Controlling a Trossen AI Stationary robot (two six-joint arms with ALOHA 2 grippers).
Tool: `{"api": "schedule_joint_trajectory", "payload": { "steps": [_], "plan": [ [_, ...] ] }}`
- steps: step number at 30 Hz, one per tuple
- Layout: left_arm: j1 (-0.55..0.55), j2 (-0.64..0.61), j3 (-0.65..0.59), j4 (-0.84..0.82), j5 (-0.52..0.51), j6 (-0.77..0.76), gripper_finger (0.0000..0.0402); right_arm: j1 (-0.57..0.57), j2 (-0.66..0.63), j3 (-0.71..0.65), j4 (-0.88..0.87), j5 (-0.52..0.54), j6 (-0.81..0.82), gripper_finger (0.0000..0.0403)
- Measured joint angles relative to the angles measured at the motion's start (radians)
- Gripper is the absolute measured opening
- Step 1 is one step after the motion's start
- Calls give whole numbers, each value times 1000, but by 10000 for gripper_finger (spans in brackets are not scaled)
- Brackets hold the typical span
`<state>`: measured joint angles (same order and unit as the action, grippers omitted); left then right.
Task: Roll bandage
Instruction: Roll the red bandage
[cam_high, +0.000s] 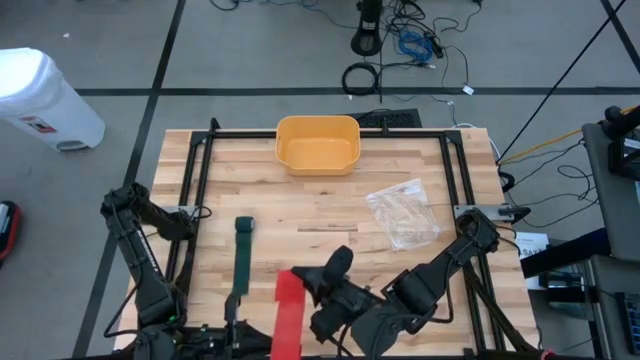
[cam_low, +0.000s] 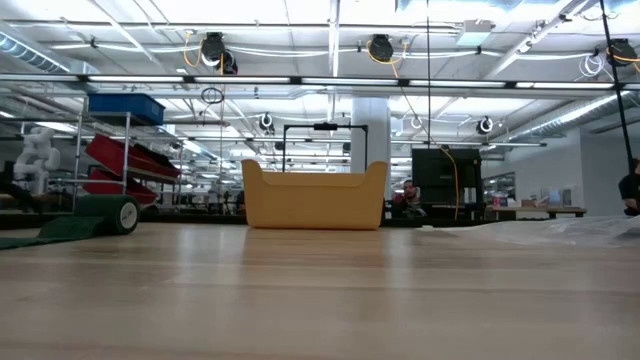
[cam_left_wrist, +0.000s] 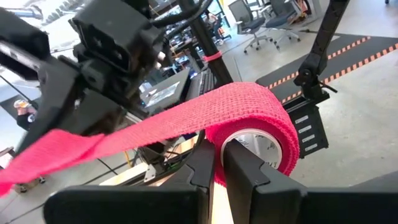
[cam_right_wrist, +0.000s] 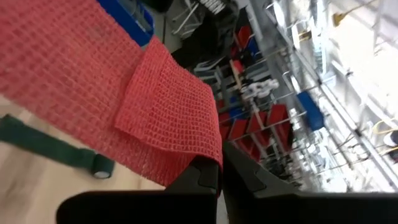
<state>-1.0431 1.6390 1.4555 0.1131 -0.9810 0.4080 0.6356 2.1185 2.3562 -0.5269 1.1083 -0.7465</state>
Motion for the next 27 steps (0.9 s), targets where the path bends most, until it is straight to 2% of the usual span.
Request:
{"api": "schedule_joint_trajectory", "payload": {
  "steps": [10, 19, 22, 27],
  "plan": [
    [-5, 0, 0, 1, 0, 0, 29, -2, 0, 0, -211, -71, 293, 0],
    [-8, 0, 0, 45, 16, 26, 29, -1, 2, 0, -243, -199, 407, 0],
    [-10, 0, 0, 46, 18, 26, 29, -1, 6, 0, -261, -206, 434, 0],
    [-19, 2, 0, 102, 18, 63, 29, -1, 11, 0, -271, -300, 487, 0]
  ]
}}
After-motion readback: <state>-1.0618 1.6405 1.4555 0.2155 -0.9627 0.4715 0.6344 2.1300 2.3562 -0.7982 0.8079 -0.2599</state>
